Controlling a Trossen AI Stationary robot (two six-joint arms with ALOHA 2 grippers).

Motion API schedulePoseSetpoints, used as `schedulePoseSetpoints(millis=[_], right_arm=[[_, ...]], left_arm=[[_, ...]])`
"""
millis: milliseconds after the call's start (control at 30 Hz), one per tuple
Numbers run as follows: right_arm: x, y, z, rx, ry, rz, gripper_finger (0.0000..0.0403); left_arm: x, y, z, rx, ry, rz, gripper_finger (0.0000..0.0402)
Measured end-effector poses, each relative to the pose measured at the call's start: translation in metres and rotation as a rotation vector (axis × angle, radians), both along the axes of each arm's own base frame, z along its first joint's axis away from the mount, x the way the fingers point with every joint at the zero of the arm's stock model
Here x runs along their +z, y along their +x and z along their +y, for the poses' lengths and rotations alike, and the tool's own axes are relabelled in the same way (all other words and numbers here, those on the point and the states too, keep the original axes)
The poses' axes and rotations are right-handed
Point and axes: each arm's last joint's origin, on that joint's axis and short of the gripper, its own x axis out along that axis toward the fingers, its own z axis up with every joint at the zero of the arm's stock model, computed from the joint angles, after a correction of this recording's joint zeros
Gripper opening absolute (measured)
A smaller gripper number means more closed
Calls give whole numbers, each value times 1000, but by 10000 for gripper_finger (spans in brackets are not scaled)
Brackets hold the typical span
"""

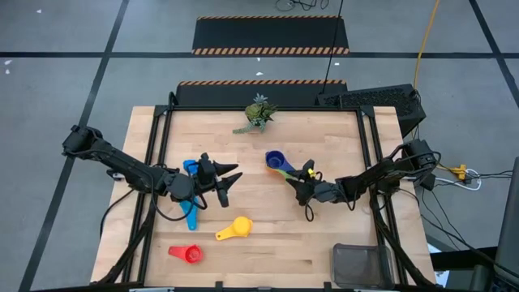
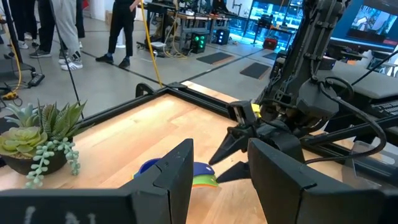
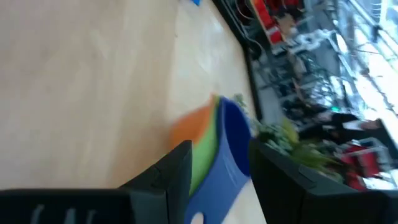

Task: Nest measuring cups in basket
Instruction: Stack the violet measuring cup on top of the green measuring cup

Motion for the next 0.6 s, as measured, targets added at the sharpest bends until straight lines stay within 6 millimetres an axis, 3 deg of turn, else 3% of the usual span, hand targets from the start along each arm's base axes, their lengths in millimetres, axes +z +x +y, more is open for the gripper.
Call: schedulePoseSetpoints(millis=[200,400,600], right_arm=[[3,1,0,-13,11,-31,151],[28,0,-7,-290,-54,-140,151],[49,-9,-19,-377,133,-167,151]], left_arm=[[0,0,0,0,0,0,154],[0,0,0,0,3,1,154],[1,0,0,-1,4,-3,154]])
